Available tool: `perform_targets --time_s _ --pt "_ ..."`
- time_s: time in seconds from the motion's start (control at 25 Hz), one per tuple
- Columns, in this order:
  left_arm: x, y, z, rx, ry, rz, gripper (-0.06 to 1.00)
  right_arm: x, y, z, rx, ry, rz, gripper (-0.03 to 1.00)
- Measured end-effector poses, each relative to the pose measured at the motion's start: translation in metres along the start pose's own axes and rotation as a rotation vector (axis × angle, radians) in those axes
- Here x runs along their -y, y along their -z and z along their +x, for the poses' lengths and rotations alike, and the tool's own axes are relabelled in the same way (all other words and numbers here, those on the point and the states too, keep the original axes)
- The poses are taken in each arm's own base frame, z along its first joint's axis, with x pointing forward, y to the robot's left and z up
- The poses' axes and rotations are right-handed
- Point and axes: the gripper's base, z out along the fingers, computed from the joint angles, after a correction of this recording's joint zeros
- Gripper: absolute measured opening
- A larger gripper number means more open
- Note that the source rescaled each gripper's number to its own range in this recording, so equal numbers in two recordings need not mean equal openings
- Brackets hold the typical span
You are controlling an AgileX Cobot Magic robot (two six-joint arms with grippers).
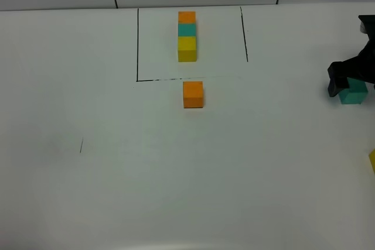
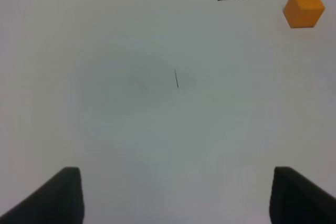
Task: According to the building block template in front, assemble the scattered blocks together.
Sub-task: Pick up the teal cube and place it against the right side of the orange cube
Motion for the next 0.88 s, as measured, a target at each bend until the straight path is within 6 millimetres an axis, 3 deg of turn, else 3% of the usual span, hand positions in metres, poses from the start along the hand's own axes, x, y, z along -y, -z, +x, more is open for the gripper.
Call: perform_targets --time_s 0.24,0.64,0.88 --pt "0.0 0.0 0.0 0.0 0.0 0.0 0.61 0.0097 -0.0102 0.0031 -0.025 -0.022 0.001 0.65" --pt "0.0 0.0 0.0 0.0 0.0 0.0 0.61 0.0101 -0.0115 0.0029 -0.026 -0.005 0.0 0.57" --pt "0.0 0.0 0.0 0.0 0.0 0.0 0.61 0.01 -0.0115 0.0028 -0.026 -0.004 -0.001 0.34"
